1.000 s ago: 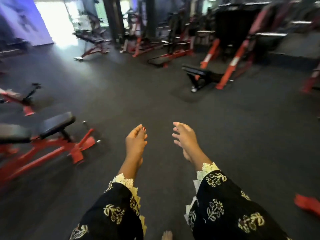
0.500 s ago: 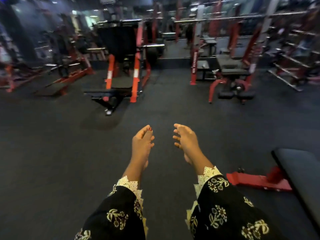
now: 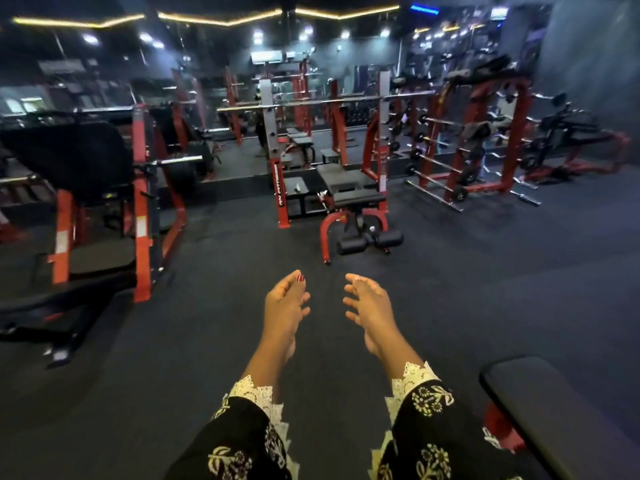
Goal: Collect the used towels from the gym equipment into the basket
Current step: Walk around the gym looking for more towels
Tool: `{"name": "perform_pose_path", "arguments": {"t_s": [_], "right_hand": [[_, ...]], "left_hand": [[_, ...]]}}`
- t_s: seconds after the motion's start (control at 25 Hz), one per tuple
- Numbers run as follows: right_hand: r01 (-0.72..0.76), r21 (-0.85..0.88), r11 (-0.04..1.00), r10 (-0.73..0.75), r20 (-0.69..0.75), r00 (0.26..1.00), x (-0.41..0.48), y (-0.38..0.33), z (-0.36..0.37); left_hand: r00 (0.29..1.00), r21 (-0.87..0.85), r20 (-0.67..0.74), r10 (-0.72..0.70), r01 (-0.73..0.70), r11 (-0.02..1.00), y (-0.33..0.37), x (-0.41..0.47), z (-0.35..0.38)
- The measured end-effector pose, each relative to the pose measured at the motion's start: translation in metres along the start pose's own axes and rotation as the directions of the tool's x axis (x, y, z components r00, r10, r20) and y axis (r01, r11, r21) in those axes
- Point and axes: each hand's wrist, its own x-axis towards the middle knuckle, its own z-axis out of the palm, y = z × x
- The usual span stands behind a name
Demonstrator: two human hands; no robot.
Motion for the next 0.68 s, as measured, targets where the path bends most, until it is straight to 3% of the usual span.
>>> {"name": "perform_pose_path", "arguments": {"t_s": [0.2, 0.48, 0.68], "right_hand": [[0.042, 0.02, 0.999, -0.042, -0.022, 0.999, 0.151, -0.058, -0.007], [0.052, 0.028, 0.998, -0.049, -0.084, 0.995, 0.358, -0.065, -0.014], [0.033, 0.073, 0.997, -0.017, -0.204, 0.979, 0.528, -0.088, -0.016]], "left_hand": [[0.999, 0.001, 0.039, 0.038, -0.038, 0.999, 0.027, 0.143, 0.073], [0.994, -0.003, 0.108, -0.003, 0.004, 1.0, -0.004, 0.334, 0.155], [0.975, 0.018, 0.217, -0.044, 0.041, 0.999, -0.012, 0.512, 0.231]]}}
